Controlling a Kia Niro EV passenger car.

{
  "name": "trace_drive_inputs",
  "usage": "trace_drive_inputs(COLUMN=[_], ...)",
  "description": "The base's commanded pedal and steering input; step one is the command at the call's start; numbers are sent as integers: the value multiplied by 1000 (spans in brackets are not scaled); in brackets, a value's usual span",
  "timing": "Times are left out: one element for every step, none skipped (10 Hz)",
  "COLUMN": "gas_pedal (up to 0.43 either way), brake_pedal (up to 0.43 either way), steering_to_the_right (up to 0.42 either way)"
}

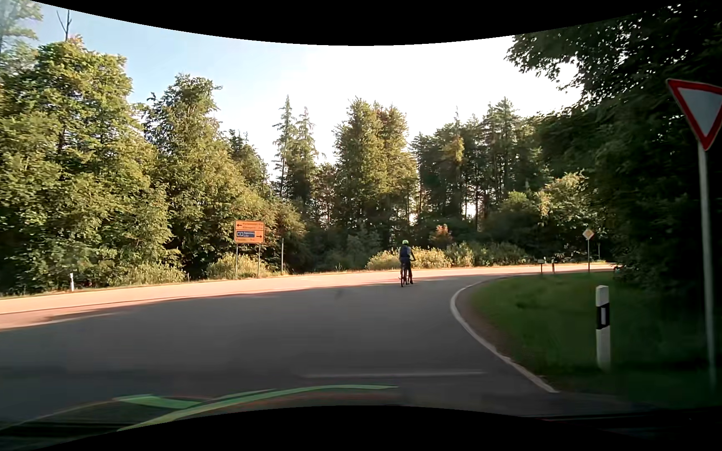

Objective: Follow the waypoints while adhering to traffic rules and regulations

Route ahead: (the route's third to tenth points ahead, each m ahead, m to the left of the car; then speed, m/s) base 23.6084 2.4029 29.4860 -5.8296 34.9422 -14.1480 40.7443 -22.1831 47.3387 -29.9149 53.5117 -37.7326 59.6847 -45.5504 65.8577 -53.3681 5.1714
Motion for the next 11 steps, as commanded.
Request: trace_drive_inputs(gas_pedal=[0, 0, 0, 0, 0, 0, 0, 0, 0, 0, 0], brake_pedal=[250, 250, 250, 256, 256, 256, 256, 256, 256, 256, 262], steering_to_the_right=[-5, 1, 4, 6, 10, 15, 22, 30, 36, 42, 48])
